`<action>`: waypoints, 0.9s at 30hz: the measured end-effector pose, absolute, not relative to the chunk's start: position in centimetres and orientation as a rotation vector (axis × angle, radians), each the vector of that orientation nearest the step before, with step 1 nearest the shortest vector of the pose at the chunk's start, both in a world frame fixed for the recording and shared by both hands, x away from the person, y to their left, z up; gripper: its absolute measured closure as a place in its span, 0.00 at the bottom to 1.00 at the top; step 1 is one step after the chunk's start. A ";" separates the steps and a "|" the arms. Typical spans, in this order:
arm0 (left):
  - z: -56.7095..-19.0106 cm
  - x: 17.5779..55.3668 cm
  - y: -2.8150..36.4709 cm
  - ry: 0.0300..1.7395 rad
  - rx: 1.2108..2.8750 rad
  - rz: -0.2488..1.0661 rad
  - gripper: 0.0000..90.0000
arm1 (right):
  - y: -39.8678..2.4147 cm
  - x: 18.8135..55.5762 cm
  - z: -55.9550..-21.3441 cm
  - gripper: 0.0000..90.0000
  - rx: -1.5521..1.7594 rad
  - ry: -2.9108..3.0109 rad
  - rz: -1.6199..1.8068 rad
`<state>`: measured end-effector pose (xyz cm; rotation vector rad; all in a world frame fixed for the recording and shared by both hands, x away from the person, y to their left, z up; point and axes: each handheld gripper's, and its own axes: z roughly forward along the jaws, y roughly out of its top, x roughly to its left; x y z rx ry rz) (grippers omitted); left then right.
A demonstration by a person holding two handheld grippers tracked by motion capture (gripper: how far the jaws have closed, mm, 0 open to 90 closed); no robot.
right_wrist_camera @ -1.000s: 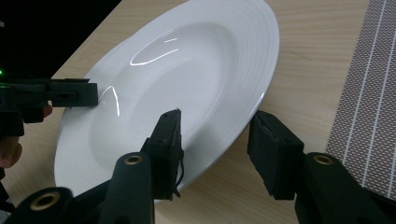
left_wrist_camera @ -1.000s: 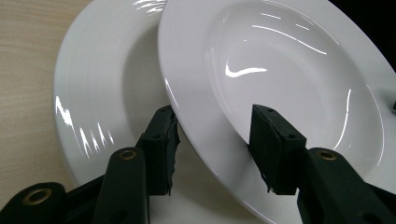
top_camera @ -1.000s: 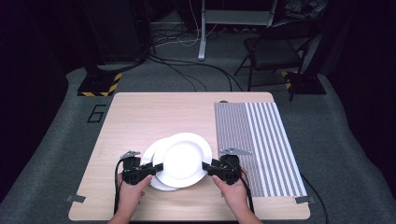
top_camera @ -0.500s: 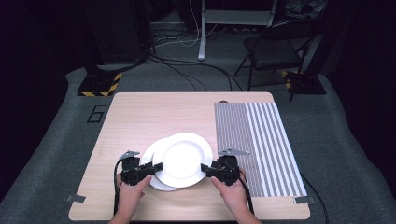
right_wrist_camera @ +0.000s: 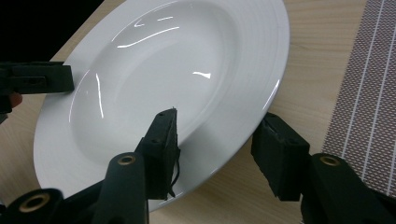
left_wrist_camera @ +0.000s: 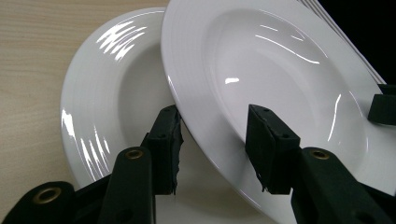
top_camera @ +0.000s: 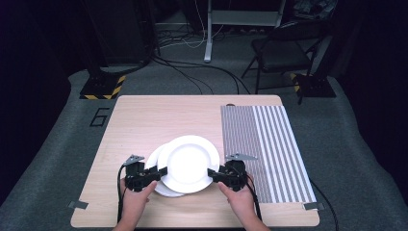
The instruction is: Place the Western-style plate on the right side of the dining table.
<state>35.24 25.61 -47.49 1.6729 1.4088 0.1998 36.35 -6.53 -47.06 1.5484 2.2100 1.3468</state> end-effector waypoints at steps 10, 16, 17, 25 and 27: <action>-46.9 35.0 25.5 1.394 1.677 0.221 0.63 | -6.7 36.4 -47.0 0.56 1.557 2.196 1.357; -46.7 34.9 25.6 1.391 1.667 0.214 0.63 | -6.7 36.3 -46.8 0.55 1.556 2.183 1.369; -46.7 34.9 25.6 1.391 1.667 0.214 0.63 | -6.7 36.3 -46.8 0.55 1.556 2.183 1.369; -46.6 34.9 25.6 1.388 1.665 0.217 0.63 | -6.7 36.2 -46.6 0.55 1.563 2.181 1.376; -46.6 34.9 25.5 1.386 1.663 0.218 0.63 | -6.7 36.2 -46.6 0.55 1.559 2.181 1.374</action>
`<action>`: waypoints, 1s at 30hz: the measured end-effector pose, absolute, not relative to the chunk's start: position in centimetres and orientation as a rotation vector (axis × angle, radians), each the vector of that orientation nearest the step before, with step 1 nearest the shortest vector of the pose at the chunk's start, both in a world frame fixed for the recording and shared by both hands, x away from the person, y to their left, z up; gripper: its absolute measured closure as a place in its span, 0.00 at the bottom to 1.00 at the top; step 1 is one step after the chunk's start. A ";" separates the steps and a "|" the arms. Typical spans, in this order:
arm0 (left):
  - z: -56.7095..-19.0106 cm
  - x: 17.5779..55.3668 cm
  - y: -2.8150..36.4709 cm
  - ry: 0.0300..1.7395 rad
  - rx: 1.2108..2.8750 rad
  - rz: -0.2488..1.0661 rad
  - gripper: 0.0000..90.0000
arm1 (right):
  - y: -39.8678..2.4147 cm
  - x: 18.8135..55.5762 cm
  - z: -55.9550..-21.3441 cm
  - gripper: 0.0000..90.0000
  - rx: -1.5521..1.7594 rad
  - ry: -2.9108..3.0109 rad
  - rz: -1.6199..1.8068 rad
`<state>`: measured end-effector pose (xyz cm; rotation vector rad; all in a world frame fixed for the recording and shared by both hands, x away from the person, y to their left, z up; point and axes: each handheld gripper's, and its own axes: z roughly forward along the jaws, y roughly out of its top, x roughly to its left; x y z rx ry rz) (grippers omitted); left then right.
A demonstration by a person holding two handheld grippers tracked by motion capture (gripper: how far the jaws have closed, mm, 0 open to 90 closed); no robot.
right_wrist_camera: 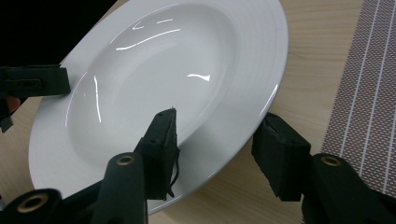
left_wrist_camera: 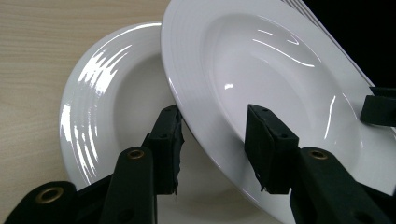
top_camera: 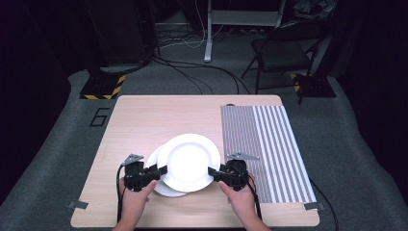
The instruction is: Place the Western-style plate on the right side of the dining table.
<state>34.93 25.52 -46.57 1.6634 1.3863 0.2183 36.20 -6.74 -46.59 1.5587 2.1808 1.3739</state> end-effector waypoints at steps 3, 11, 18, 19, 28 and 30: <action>-46.5 35.0 25.5 1.386 1.664 0.217 0.63 | -6.8 36.2 -46.5 0.55 1.545 2.174 1.377; -46.4 35.4 24.8 1.368 1.672 0.207 0.63 | -7.4 36.0 -46.4 0.55 1.542 2.152 1.375; -46.4 35.9 23.9 1.343 1.688 0.202 0.63 | -8.1 35.6 -46.3 0.55 1.562 2.130 1.367; -46.4 36.0 23.8 1.341 1.692 0.202 0.63 | -8.3 35.5 -46.3 0.55 1.569 2.124 1.364; -46.1 36.7 22.4 1.288 1.717 0.183 0.64 | -9.7 34.5 -46.1 0.55 1.596 2.069 1.362; -46.1 36.8 22.1 1.274 1.718 0.173 0.64 | -10.0 34.4 -46.1 0.55 1.612 2.051 1.354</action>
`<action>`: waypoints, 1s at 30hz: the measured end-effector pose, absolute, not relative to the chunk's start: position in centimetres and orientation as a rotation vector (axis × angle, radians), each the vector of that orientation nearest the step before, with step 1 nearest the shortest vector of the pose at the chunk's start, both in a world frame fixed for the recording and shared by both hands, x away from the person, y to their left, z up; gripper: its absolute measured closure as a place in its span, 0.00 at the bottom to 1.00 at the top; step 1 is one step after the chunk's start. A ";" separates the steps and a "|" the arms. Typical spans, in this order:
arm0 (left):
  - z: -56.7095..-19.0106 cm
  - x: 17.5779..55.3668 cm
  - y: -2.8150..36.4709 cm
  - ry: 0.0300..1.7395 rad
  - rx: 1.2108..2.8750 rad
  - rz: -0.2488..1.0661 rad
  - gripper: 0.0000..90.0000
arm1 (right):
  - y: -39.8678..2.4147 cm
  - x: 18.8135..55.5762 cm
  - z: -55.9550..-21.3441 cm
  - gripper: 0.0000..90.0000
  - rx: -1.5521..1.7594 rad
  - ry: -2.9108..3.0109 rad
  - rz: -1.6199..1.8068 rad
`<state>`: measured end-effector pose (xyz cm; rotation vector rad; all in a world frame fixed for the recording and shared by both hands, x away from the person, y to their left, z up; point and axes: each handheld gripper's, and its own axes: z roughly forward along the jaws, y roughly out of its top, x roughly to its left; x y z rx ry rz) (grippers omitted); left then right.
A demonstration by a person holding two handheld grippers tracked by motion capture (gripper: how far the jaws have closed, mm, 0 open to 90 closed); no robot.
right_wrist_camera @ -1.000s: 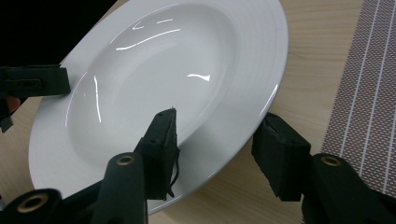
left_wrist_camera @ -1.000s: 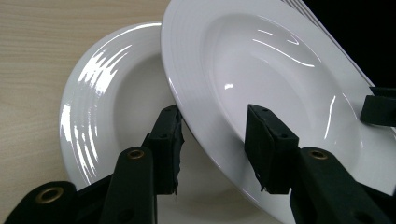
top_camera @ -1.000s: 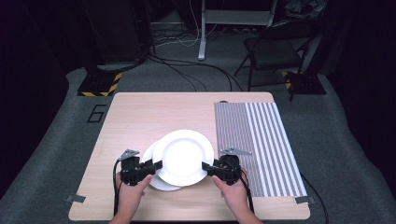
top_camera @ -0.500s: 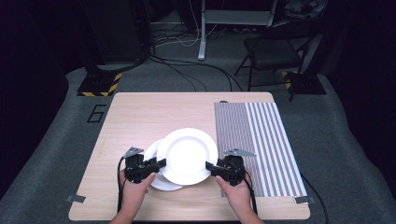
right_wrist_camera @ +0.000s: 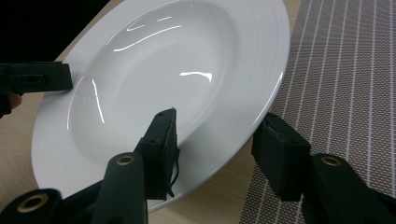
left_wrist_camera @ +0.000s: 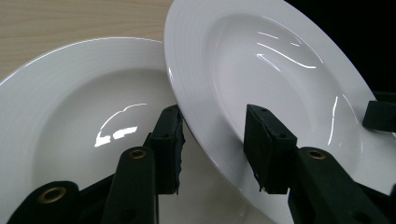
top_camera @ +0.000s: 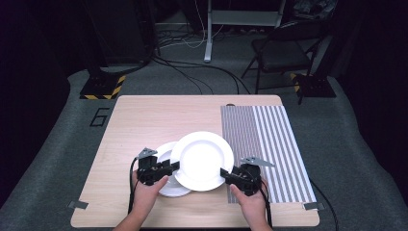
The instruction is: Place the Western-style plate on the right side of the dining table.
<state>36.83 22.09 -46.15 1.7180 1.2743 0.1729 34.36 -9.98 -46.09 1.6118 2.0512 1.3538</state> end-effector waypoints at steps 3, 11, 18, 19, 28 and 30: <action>-46.1 37.0 21.6 1.290 1.701 0.131 0.67 | -10.5 34.1 -46.2 0.55 1.632 2.024 1.339; -45.9 37.4 21.2 1.260 1.692 0.113 0.73 | -11.0 33.9 -46.7 0.56 1.656 2.005 1.311; -45.9 37.5 21.1 1.274 1.684 0.116 0.73 | -11.1 33.9 -46.7 0.56 1.676 2.012 1.325; -45.9 37.5 21.1 1.274 1.683 0.115 0.73 | -11.1 33.9 -46.7 0.56 1.676 2.012 1.325; -45.1 37.7 20.9 1.270 1.669 0.118 0.72 | -11.4 34.2 -45.6 0.58 1.682 1.979 1.335; -44.8 37.9 21.0 1.259 1.675 0.124 0.72 | -11.5 34.3 -45.1 0.59 1.670 1.971 1.346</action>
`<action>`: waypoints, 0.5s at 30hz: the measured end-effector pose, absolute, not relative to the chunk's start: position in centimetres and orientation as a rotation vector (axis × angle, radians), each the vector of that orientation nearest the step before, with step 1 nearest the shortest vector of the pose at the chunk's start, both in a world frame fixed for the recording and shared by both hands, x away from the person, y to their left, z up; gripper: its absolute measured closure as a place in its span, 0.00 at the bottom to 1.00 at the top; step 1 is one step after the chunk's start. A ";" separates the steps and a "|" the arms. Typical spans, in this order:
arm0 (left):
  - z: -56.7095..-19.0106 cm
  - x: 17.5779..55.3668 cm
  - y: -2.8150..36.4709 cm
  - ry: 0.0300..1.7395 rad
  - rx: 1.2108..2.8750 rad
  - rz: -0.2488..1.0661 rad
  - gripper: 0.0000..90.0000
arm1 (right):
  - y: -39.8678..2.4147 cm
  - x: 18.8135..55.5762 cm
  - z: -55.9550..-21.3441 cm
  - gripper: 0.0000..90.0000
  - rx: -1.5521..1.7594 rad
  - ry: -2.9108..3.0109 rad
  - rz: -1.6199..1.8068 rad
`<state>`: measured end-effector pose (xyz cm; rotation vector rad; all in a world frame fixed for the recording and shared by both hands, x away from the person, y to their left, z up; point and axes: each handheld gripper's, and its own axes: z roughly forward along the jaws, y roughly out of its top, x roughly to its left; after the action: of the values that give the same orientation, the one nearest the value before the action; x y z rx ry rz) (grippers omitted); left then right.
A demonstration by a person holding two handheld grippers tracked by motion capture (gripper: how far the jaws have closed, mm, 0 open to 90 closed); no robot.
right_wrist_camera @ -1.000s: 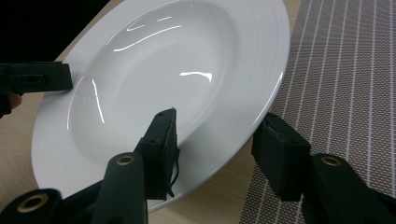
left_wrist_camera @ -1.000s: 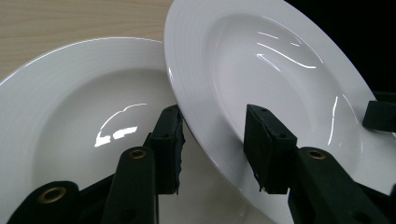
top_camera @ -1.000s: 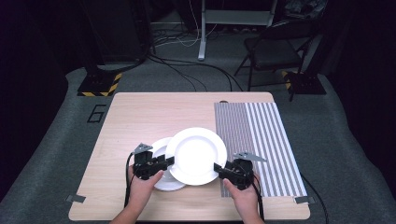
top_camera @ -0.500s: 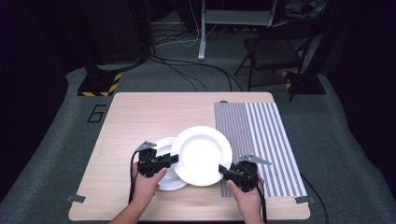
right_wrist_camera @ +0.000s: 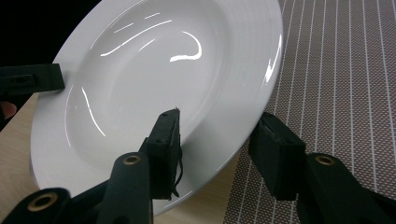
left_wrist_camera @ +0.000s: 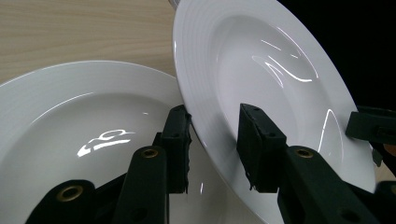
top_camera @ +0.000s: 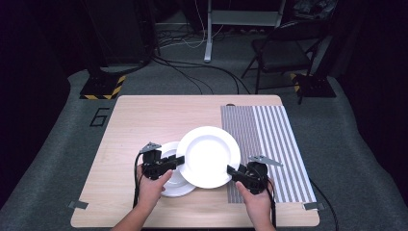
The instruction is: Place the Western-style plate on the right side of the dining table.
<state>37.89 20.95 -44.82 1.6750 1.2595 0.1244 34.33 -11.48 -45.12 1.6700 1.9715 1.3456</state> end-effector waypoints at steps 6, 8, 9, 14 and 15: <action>-43.9 38.3 20.8 1.252 1.667 0.123 0.71 | -11.7 34.6 -44.2 0.59 1.666 1.960 1.362; -43.6 38.5 20.7 1.243 1.666 0.126 0.71 | -11.8 34.8 -43.9 0.59 1.661 1.958 1.365; -43.5 38.6 20.6 1.244 1.662 0.123 0.71 | -11.9 34.9 -43.7 0.60 1.661 1.957 1.372; -43.1 38.9 20.0 1.238 1.646 0.103 0.71 | -12.6 35.2 -43.0 0.61 1.659 1.920 1.392; -43.1 39.0 19.9 1.240 1.640 0.097 0.71 | -12.7 35.2 -42.9 0.61 1.666 1.908 1.397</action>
<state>38.96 19.86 -43.10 1.6396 1.2398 0.0974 35.21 -12.74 -42.88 1.6663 1.9077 1.3975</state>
